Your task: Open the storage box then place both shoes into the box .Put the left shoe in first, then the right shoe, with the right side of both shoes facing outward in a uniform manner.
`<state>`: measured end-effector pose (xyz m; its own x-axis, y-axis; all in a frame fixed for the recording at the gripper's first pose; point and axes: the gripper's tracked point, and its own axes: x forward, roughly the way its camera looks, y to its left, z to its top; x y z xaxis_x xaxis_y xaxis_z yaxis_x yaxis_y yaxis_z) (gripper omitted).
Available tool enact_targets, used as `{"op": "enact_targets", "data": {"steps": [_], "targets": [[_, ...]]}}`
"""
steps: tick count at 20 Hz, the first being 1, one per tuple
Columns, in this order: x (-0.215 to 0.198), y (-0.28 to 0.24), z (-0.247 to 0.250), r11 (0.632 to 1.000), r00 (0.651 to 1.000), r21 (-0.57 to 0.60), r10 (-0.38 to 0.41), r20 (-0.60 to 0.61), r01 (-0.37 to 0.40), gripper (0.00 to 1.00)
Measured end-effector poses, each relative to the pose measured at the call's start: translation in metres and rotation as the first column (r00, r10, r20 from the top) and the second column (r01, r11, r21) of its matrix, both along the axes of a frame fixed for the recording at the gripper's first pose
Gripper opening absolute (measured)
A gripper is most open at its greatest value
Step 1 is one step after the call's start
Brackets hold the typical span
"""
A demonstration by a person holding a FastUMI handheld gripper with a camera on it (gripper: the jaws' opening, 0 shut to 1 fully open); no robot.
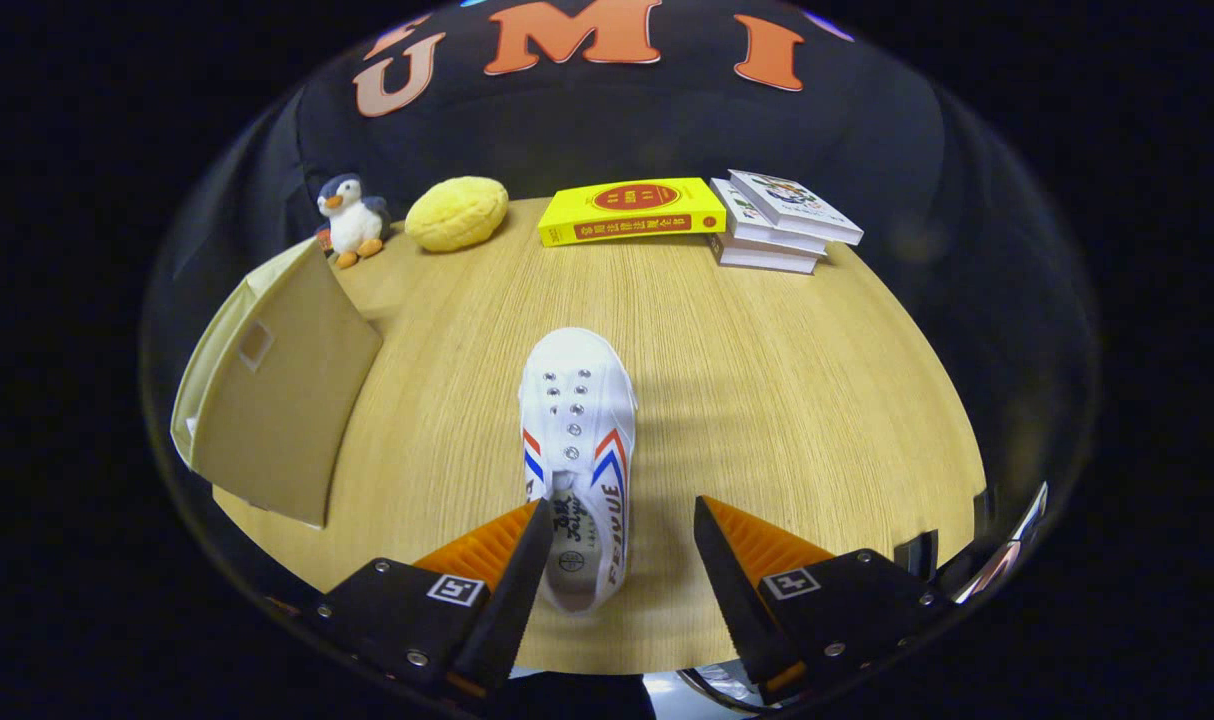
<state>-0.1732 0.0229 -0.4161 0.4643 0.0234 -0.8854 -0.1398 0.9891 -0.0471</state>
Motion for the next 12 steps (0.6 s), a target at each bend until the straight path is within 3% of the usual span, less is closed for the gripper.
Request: {"op": "enact_targets", "data": {"steps": [6,12], "targets": [[0.005,-0.013,-0.022,0.992,0.995,-0.084,0.095,-0.018,-0.096,0.83],[0.016,-0.018,-0.032,0.983,0.991,-0.126,0.131,0.0,-0.13,0.79]]}}
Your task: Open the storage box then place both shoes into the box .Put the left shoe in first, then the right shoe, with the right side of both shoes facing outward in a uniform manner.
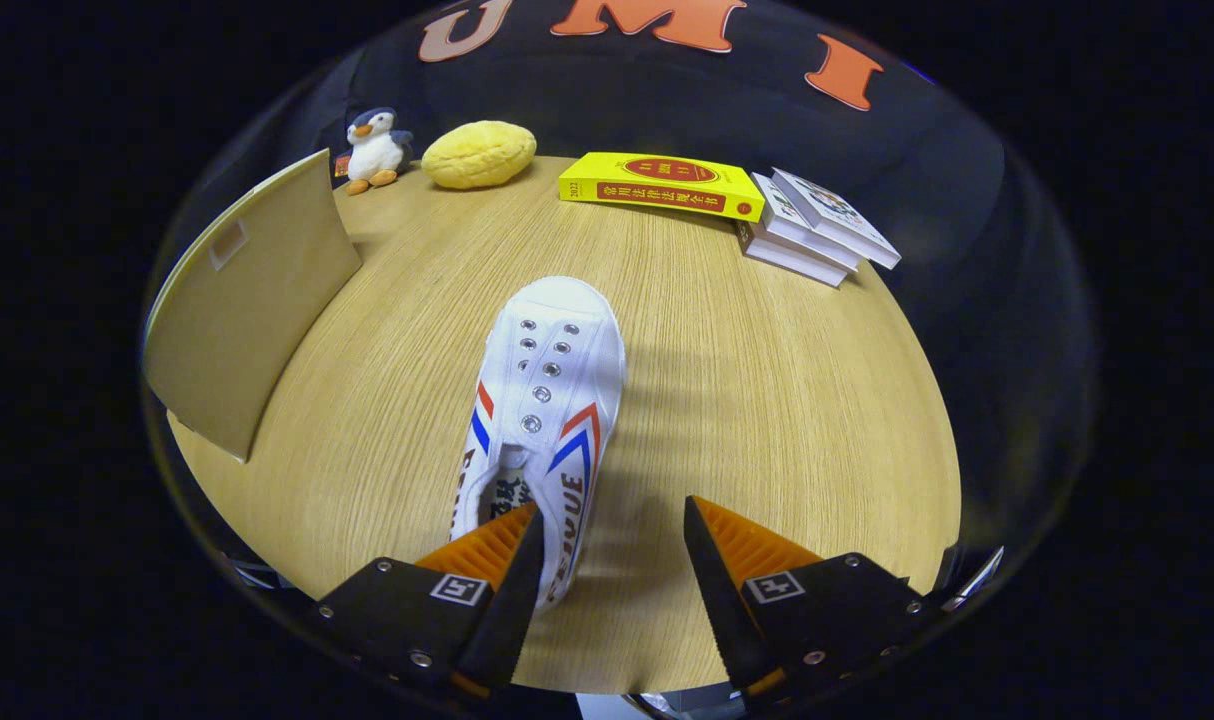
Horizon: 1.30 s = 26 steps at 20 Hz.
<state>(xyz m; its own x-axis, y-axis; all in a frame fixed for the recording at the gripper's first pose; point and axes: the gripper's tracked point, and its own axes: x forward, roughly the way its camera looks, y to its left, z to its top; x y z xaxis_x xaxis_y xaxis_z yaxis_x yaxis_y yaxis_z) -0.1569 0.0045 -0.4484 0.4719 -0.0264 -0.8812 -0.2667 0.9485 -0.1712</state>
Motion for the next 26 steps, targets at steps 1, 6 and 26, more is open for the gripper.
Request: {"op": "enact_targets", "data": {"steps": [1,6,26], "targets": [[0.004,0.002,0.0,1.0,1.0,0.004,0.005,0.023,-0.005,0.79],[0.026,0.004,0.001,0.999,0.987,0.029,0.016,0.158,-0.021,0.69],[0.07,0.012,-0.004,0.953,0.987,0.285,-0.131,0.088,0.101,0.0]]}}
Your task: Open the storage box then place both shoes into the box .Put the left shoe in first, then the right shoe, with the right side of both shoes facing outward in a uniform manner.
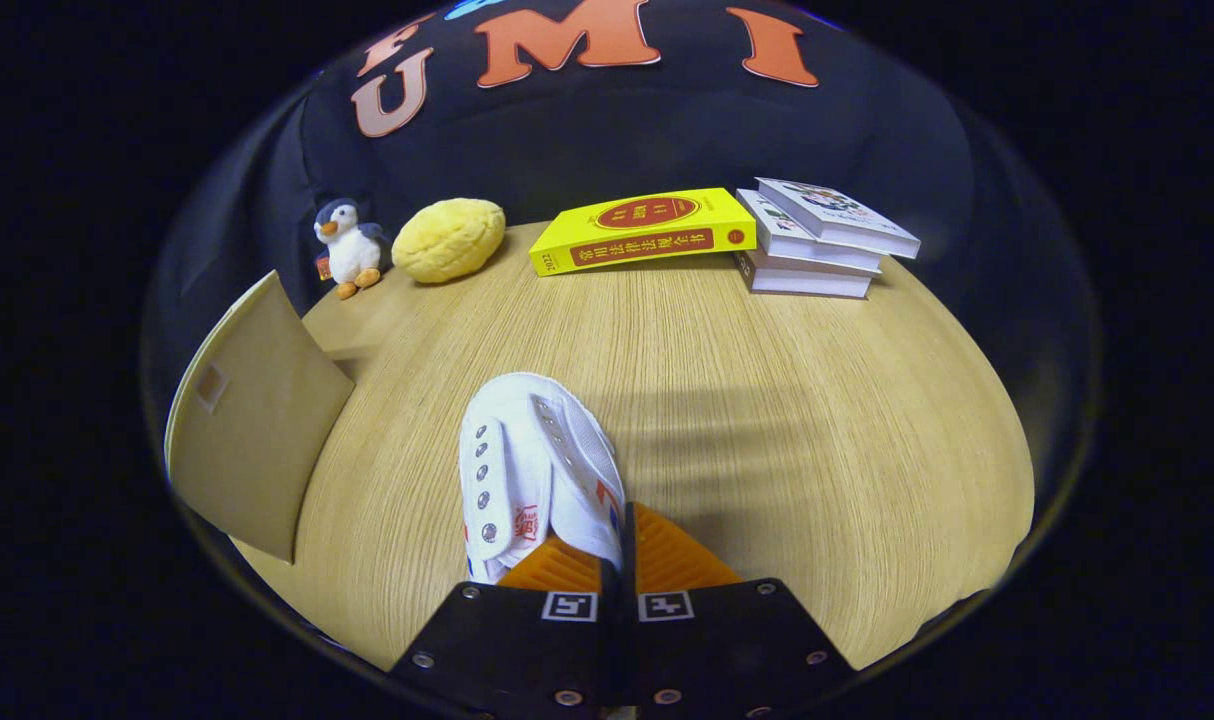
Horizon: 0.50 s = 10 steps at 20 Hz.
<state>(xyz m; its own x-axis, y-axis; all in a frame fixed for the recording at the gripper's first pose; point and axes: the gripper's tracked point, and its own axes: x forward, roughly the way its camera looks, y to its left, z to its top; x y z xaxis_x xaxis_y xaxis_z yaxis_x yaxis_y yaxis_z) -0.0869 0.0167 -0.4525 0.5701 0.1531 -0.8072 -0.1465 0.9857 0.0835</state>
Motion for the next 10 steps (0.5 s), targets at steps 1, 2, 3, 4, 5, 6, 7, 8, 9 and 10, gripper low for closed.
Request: {"op": "enact_targets", "data": {"steps": [1,2,3,4,5,6,7,8,9,10], "targets": [[0.003,0.005,0.007,1.0,1.0,0.018,-0.015,0.018,0.015,0.01],[0.006,0.01,0.015,0.999,0.999,0.043,-0.03,0.032,0.029,0.0],[0.008,0.015,0.022,0.997,0.998,0.07,-0.043,0.042,0.04,0.0],[0.009,0.021,0.03,0.995,0.998,0.092,-0.05,0.05,0.045,0.0],[0.013,0.025,0.04,0.993,0.996,0.105,-0.055,0.067,0.048,0.0],[0.016,0.028,0.049,0.993,0.995,0.107,-0.055,0.083,0.046,0.0],[0.019,0.032,0.059,0.993,0.993,0.105,-0.058,0.099,0.047,0.0],[0.022,0.035,0.069,0.994,0.992,0.103,-0.06,0.115,0.048,0.01],[0.025,0.039,0.08,0.993,0.989,0.11,-0.066,0.13,0.052,0.0],[0.027,0.045,0.092,0.991,0.987,0.124,-0.073,0.146,0.055,0.0]]}}
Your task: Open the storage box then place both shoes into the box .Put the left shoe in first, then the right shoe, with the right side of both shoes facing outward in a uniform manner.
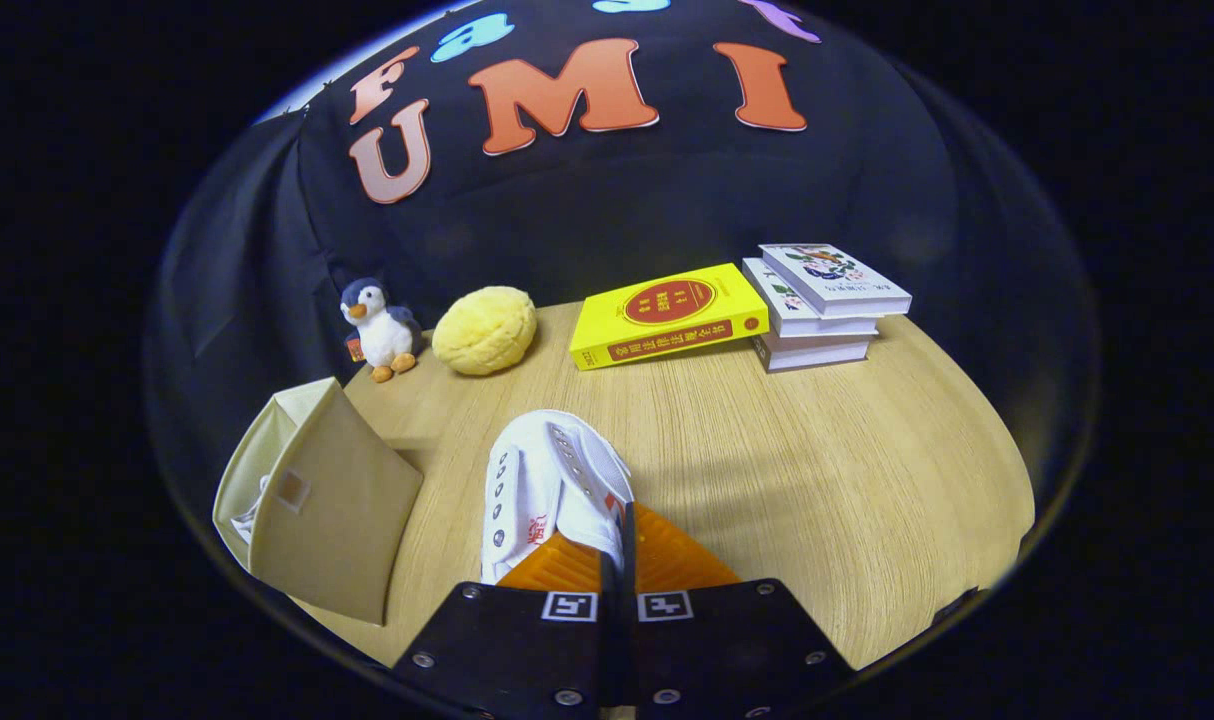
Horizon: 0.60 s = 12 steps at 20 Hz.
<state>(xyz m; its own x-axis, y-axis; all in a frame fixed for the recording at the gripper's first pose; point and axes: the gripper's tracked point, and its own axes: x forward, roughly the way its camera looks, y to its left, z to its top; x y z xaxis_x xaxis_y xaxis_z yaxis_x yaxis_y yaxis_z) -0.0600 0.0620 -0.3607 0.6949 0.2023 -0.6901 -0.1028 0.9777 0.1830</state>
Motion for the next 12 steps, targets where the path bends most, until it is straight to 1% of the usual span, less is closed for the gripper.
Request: {"op": "enact_targets", "data": {"steps": [3,6,9,12], "targets": [[0.004,0.02,0.037,0.999,0.999,0.036,-0.01,0.051,0.008,0.0],[0.006,0.049,0.072,0.998,0.995,0.068,-0.008,0.095,0.001,0.0],[0.004,0.087,0.106,0.993,0.995,0.115,-0.015,0.102,0.003,0.0],[-0.002,0.124,0.125,0.99,0.994,0.139,-0.009,0.105,-0.006,0.0]]}}
